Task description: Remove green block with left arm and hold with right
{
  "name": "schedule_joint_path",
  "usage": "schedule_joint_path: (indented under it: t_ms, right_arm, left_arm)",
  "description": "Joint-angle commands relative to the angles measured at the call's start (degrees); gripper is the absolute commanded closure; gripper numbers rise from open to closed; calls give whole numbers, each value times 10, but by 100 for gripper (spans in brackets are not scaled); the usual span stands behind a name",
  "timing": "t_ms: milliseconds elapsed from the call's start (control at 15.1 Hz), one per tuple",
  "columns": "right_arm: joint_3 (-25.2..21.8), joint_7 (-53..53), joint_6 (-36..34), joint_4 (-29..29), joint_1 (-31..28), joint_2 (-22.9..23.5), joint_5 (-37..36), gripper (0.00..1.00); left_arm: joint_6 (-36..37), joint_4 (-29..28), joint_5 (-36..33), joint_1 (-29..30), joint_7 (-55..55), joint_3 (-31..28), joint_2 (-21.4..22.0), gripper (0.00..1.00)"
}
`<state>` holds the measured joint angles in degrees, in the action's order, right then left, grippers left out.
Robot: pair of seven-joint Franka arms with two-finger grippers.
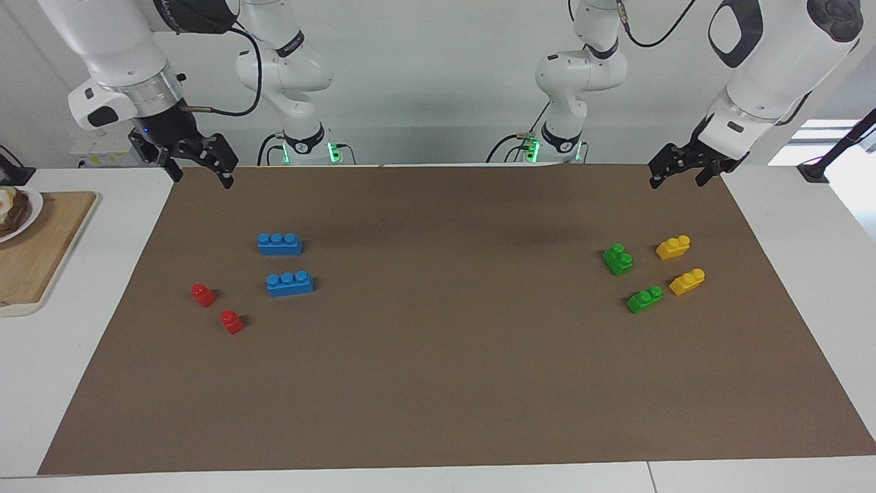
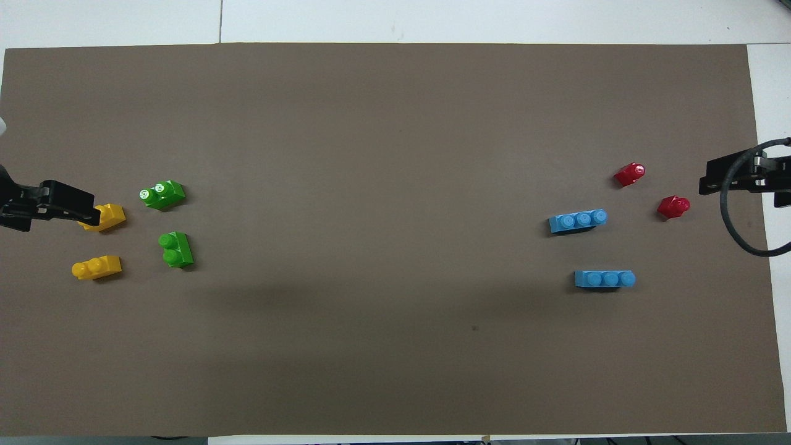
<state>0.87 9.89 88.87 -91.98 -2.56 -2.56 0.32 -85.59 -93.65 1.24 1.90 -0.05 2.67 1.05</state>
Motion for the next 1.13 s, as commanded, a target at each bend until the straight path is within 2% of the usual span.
schedule_joint_path:
  t_ms: [0, 199, 1062]
  right_arm:
    - [4, -14, -7, 11, -2, 5, -17, 0]
    - [4, -14, -6, 11, -2, 6, -17, 0]
    - [4, -18, 3, 8, -2, 5, -17, 0]
  left_arm:
    - [6, 9, -6, -8, 1, -3, -1, 0]
    - [-14, 11, -8, -23, 4, -13, -5, 0]
    - [0, 44, -19, -28, 8, -13, -21, 0]
